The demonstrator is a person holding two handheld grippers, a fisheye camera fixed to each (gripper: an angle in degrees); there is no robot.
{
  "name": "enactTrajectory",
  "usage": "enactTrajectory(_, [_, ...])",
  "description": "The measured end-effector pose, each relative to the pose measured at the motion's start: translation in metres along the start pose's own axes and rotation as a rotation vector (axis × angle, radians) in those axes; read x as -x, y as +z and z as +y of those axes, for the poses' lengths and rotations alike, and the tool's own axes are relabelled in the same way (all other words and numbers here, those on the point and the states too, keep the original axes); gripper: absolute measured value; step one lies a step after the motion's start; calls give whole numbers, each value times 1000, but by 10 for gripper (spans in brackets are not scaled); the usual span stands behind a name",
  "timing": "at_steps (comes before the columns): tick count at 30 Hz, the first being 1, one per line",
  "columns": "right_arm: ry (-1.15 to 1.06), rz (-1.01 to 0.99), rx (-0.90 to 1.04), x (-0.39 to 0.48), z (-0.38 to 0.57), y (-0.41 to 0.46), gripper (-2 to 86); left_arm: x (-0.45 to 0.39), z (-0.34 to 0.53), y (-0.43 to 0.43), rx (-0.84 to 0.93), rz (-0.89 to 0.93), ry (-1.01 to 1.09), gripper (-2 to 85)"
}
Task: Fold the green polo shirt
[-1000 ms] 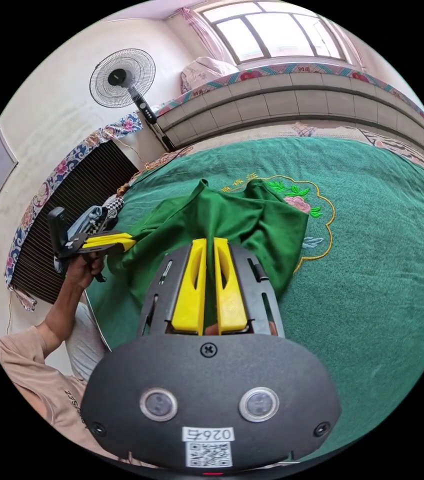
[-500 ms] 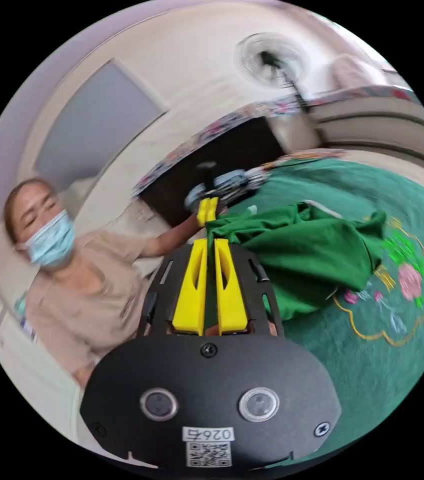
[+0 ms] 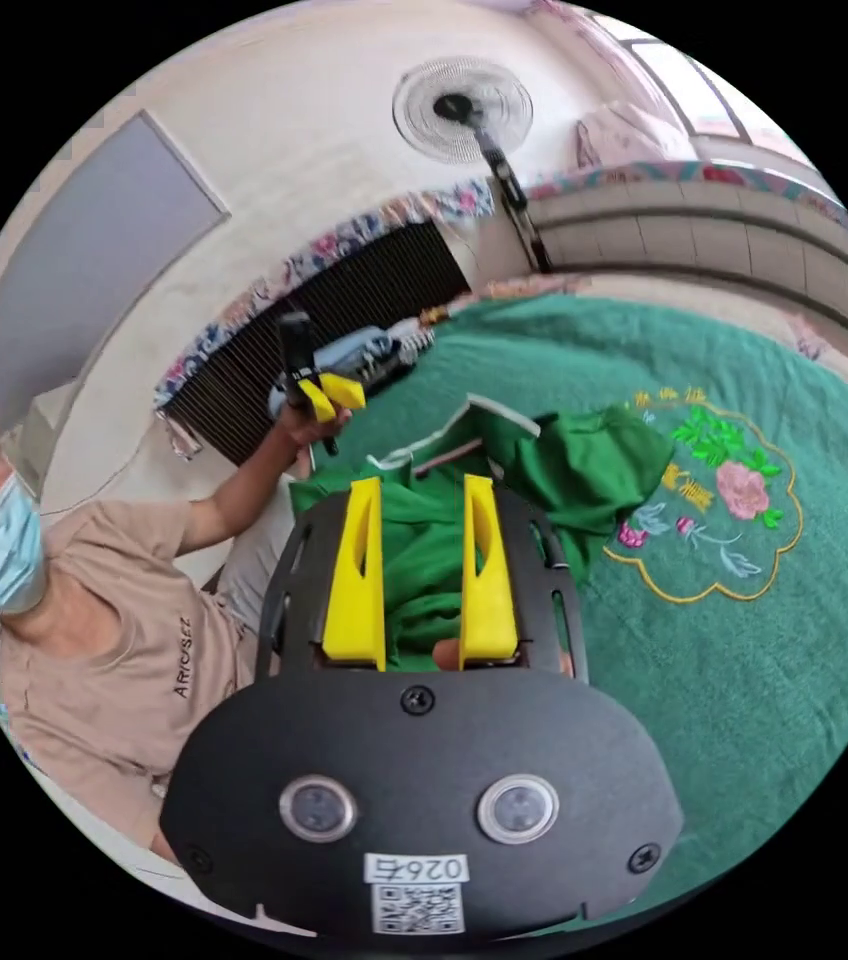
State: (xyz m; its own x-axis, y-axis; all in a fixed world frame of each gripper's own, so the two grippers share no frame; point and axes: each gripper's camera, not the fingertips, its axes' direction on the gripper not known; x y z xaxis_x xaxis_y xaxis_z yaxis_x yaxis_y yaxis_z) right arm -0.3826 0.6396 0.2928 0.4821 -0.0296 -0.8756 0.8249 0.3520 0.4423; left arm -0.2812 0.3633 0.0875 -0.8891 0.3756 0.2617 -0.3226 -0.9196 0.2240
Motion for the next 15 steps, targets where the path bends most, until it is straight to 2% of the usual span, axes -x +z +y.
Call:
enactTrajectory(2, [60,49,205,3,-5,86,92,10,0,18,54,-33,-91,75])
enactTrajectory(4, [80,65,361,5,-1,147,72,11,-1,51,211,-75,-129,49])
enactTrajectory(5, [46,14,418,12,3,174,56,8,-1,60,266,-62,-115,34])
enactTrajectory(7, [-85,-85,460,34,7,198,37,-14,0,96,495,74,3,-1])
enactTrajectory(9, [-252,-162,509,64,12,212,31,-37,2,109,576,108,108,-5])
enactTrajectory(12, [-461,-212,534,95,28,227,34,-58,3,102,559,-16,187,-6])
enactTrajectory(15, [-397,-167,403,78,16,240,46,-46,2,77,432,-252,51,-4])
